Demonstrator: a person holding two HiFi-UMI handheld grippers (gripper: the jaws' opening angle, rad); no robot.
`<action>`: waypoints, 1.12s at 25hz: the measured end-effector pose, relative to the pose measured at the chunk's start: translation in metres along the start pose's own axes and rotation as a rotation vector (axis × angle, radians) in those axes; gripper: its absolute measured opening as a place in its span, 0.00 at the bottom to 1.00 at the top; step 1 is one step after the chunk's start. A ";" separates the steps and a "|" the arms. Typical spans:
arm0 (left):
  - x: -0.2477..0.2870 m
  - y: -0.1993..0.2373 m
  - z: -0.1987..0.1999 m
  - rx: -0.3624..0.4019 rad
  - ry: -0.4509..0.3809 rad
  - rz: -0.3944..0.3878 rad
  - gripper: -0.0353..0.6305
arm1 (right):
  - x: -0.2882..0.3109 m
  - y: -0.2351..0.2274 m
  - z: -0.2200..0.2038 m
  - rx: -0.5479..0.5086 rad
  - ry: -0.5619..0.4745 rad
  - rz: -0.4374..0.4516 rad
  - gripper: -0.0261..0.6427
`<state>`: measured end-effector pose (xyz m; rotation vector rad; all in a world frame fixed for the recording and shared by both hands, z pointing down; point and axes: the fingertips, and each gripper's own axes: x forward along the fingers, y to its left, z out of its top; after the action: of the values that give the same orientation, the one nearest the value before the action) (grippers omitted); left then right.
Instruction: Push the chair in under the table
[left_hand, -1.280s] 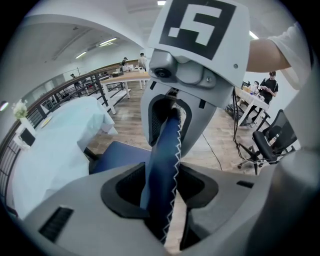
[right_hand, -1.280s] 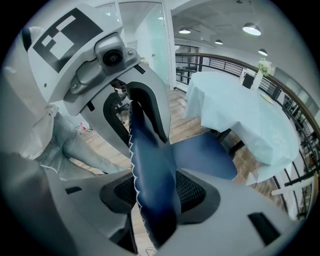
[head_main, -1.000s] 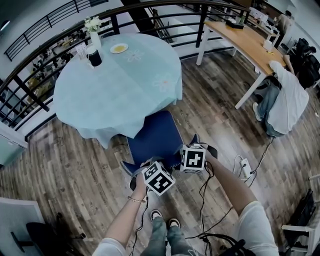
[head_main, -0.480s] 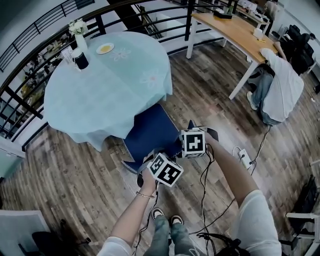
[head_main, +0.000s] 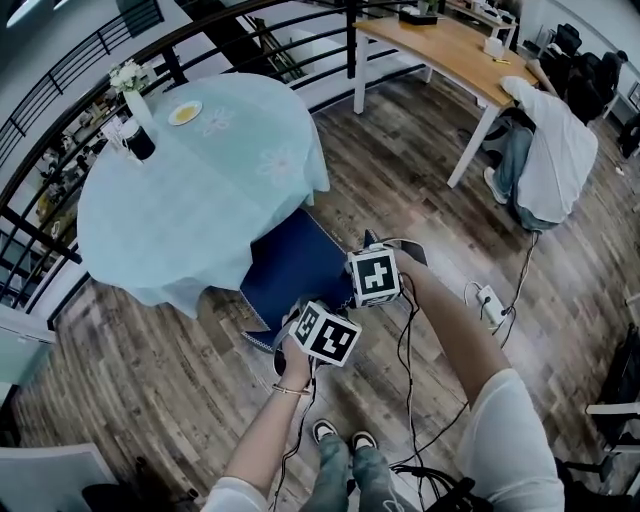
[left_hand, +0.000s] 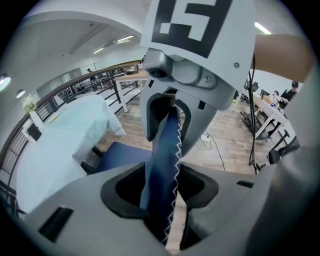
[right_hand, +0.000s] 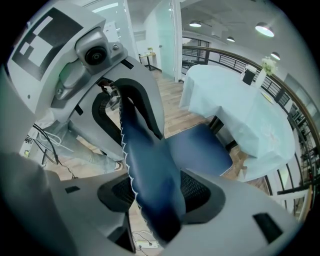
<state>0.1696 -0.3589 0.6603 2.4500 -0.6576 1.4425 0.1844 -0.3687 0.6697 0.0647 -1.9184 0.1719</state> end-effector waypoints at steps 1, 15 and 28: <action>0.000 0.000 0.000 0.000 0.001 0.002 0.32 | 0.000 0.000 0.000 -0.003 -0.003 -0.002 0.39; -0.014 -0.008 0.001 -0.031 -0.127 -0.043 0.34 | -0.003 0.008 -0.004 -0.004 0.053 -0.089 0.40; -0.099 0.003 -0.010 -0.139 -0.321 0.083 0.26 | -0.072 0.022 0.031 0.181 -0.190 -0.315 0.40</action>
<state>0.1194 -0.3309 0.5795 2.5912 -0.9001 0.9959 0.1780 -0.3541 0.5894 0.5174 -2.0485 0.1294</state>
